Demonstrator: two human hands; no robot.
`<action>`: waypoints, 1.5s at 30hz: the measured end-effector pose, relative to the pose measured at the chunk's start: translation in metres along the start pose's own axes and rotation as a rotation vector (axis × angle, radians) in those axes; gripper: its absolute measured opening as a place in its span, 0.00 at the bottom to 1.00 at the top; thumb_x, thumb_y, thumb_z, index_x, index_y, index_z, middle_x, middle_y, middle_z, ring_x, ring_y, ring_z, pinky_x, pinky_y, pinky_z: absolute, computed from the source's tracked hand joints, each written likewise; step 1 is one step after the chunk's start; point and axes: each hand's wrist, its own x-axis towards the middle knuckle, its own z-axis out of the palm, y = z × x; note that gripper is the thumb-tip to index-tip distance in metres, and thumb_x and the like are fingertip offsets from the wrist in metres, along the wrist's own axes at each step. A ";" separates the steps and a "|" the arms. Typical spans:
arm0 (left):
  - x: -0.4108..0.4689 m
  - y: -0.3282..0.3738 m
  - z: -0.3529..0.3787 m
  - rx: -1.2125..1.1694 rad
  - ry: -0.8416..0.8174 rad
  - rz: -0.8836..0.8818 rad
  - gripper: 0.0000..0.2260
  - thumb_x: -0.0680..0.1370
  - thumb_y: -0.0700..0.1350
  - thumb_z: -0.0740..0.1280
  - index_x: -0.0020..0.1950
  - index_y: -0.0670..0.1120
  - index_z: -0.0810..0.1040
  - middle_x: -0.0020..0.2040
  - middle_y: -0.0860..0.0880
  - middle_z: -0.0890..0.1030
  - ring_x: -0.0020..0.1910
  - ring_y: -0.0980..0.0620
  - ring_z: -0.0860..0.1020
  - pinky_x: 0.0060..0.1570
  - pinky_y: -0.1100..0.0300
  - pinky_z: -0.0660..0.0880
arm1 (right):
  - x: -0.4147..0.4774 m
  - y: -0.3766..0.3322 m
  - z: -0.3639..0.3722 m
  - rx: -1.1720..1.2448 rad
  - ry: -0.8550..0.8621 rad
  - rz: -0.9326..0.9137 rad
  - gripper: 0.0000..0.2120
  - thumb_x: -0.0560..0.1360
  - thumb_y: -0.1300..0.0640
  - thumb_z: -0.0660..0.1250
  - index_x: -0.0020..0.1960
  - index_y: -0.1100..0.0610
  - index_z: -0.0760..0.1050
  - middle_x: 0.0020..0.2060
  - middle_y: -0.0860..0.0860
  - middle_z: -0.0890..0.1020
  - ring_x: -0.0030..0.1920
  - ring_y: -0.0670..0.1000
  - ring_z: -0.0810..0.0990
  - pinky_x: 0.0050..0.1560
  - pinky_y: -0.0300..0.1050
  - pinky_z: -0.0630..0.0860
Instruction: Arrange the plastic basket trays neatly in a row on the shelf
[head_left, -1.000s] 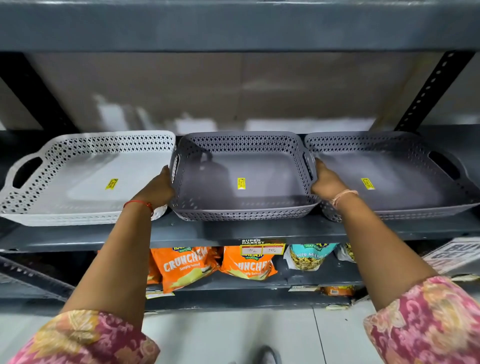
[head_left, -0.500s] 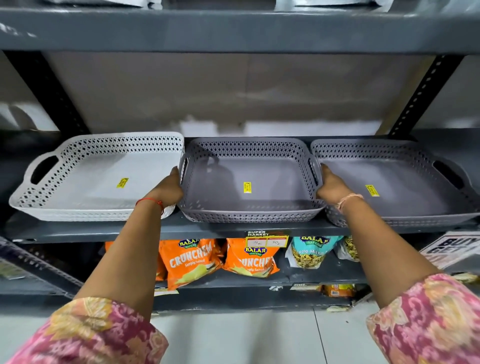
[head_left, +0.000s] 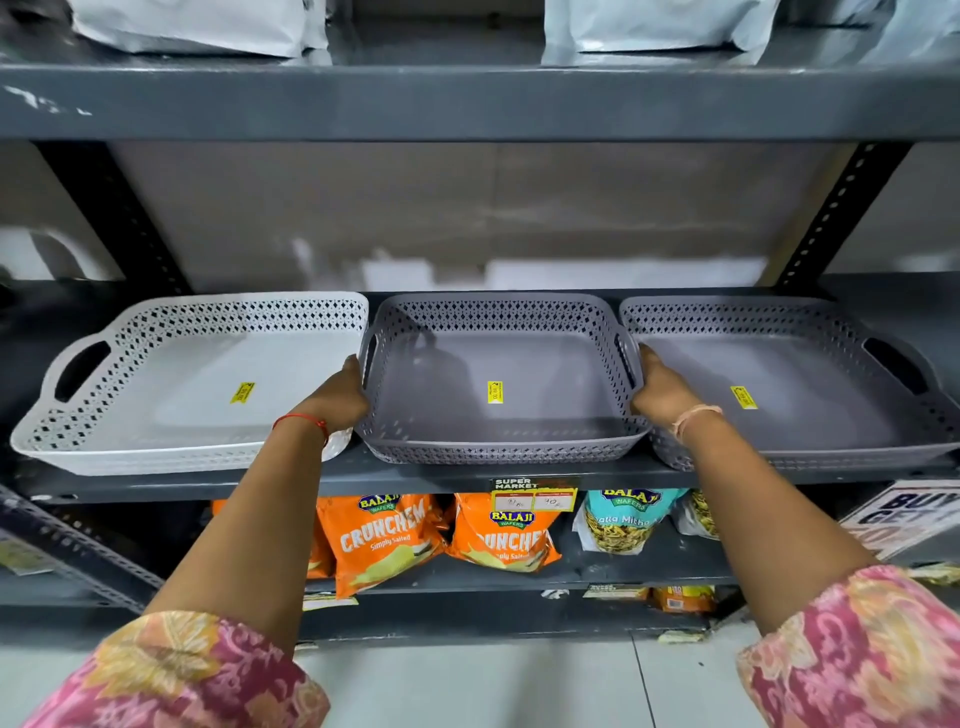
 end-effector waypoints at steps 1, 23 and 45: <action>0.000 0.000 0.000 0.003 -0.004 -0.005 0.23 0.73 0.30 0.57 0.68 0.35 0.59 0.56 0.35 0.74 0.52 0.39 0.73 0.46 0.53 0.67 | -0.001 0.000 0.000 0.009 0.002 -0.002 0.40 0.70 0.74 0.59 0.75 0.51 0.49 0.66 0.61 0.72 0.60 0.62 0.74 0.59 0.55 0.76; -0.009 0.006 -0.001 -0.021 -0.040 0.001 0.28 0.73 0.28 0.58 0.71 0.38 0.55 0.50 0.43 0.71 0.48 0.44 0.70 0.44 0.54 0.67 | 0.000 0.002 -0.004 0.101 -0.045 0.006 0.48 0.66 0.79 0.62 0.76 0.50 0.46 0.73 0.58 0.63 0.67 0.63 0.68 0.54 0.49 0.74; 0.003 -0.003 -0.003 0.034 -0.044 -0.027 0.28 0.72 0.31 0.61 0.69 0.39 0.56 0.53 0.38 0.74 0.48 0.41 0.73 0.48 0.48 0.74 | -0.001 -0.003 -0.008 0.125 -0.039 0.039 0.49 0.66 0.77 0.65 0.76 0.50 0.46 0.74 0.58 0.62 0.69 0.62 0.66 0.62 0.53 0.72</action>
